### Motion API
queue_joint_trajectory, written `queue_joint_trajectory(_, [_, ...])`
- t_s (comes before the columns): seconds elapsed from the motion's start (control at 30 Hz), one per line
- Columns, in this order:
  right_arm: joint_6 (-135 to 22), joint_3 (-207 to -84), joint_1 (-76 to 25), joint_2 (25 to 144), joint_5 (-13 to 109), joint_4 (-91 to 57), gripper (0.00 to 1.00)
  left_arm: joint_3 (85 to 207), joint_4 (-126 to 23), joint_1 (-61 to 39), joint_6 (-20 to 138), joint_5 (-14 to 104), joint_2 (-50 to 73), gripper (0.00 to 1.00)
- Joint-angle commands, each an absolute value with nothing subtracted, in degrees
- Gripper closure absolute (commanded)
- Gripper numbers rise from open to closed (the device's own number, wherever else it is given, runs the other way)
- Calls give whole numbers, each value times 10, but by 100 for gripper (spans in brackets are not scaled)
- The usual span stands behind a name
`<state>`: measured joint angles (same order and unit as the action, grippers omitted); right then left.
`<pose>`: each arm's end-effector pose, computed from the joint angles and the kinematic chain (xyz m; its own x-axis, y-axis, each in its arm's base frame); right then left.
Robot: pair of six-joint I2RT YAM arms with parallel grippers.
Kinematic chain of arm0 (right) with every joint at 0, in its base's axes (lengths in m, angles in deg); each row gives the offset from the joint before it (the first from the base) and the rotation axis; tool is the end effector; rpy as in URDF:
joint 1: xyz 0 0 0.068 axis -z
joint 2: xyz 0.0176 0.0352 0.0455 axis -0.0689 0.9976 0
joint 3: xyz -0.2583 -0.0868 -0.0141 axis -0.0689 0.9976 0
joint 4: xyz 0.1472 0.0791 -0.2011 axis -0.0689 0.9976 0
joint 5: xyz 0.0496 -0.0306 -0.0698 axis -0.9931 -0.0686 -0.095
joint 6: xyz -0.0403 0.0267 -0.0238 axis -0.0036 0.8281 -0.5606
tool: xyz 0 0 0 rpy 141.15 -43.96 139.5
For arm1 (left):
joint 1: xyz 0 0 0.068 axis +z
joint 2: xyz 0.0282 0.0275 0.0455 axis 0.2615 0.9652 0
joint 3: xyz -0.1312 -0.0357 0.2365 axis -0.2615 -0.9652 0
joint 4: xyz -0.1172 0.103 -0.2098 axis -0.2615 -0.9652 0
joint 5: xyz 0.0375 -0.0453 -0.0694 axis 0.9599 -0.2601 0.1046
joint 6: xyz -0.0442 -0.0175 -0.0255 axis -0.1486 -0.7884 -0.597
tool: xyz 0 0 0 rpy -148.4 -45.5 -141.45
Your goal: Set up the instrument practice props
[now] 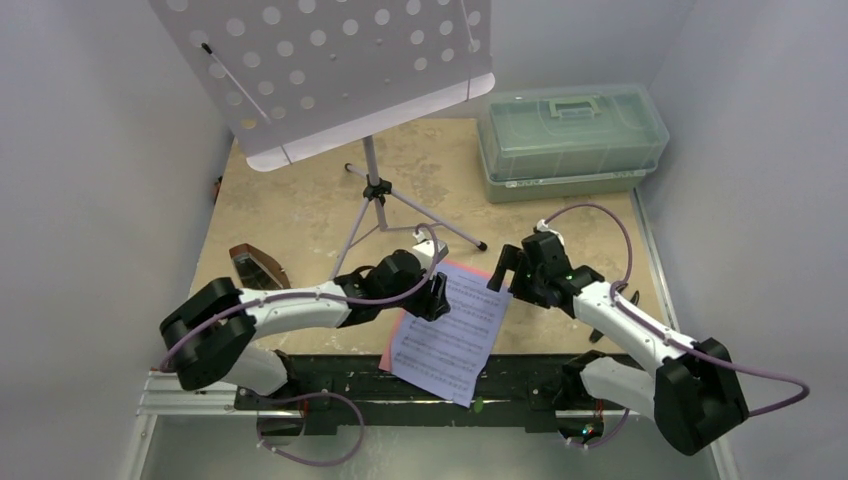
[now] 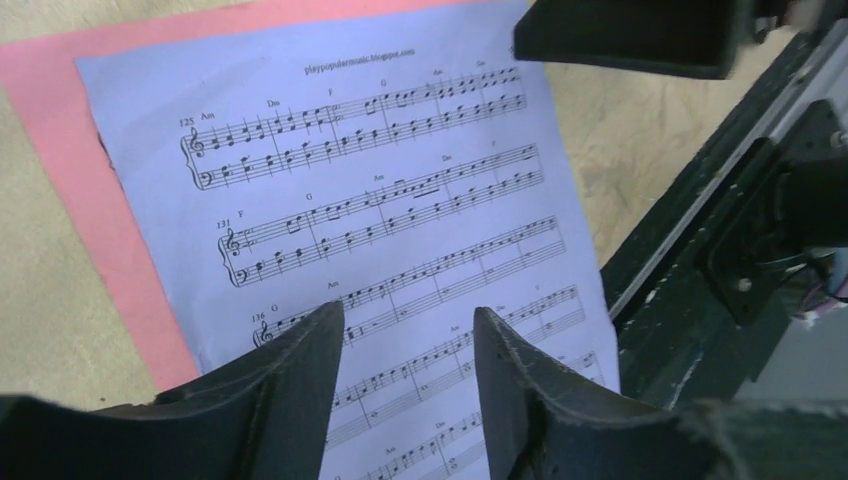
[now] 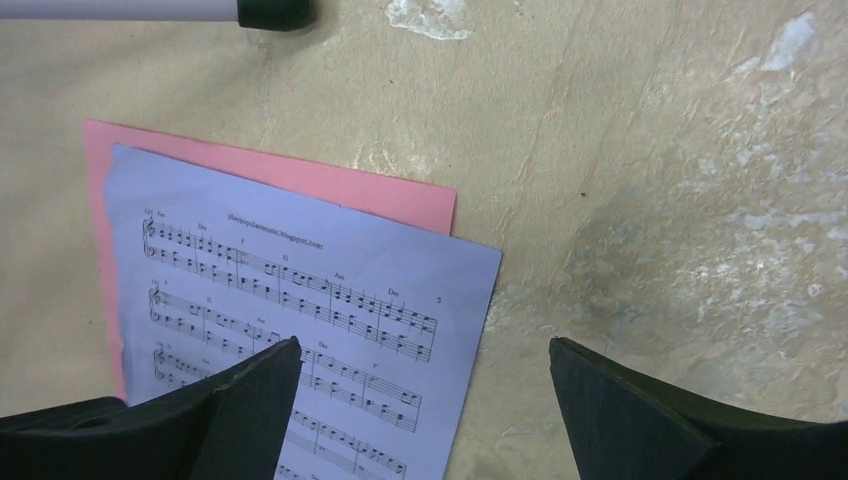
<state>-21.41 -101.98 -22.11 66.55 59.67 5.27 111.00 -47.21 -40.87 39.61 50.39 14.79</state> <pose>0.1867 0.0885 0.1852 -0.8115 0.3481 -0.4693 0.1916 0.9173 0.3491 0.1553 -0.2335 0.1927 -0.7089 0.1413 -0.6910 0.5682 0.6948 -0.4409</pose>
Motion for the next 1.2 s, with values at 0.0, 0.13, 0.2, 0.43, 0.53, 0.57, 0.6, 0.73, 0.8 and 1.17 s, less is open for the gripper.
queue_joint_trajectory(0.0, [-176, -991, -221, 653, 538, 73, 4, 1158, -506, -411, 411, 475, 226, 57])
queue_joint_trajectory(0.13, [-195, -973, -221, 661, 466, 57, 9, 1167, -527, -411, 404, 496, 272, 61])
queue_joint_trajectory(0.2, [-210, -965, -221, 661, 412, 40, 9, 1171, -534, -411, 404, 503, 293, 67])
queue_joint_trajectory(0.43, [-214, -926, -222, 668, 335, 3, 7, 1158, -521, -411, 392, 499, 320, 73])
queue_joint_trajectory(0.53, [-190, -909, -222, 660, 284, -44, 7, 1155, -520, -411, 390, 504, 317, 74])
queue_joint_trajectory(0.57, [-178, -908, -222, 652, 271, -55, 6, 1154, -519, -411, 389, 504, 317, 74])
queue_joint_trajectory(0.6, [-166, -908, -222, 640, 266, -60, 6, 1154, -520, -411, 389, 504, 316, 74])
queue_joint_trajectory(0.73, [-113, -915, -222, 589, 254, -69, 7, 1151, -519, -411, 386, 510, 309, 75])
queue_joint_trajectory(0.8, [-90, -915, -222, 567, 247, -85, 7, 1148, -516, -411, 387, 512, 307, 75])
queue_joint_trajectory(1.17, [-86, -948, -221, 535, 260, -48, 8, 1142, -505, -411, 386, 520, 297, 75])
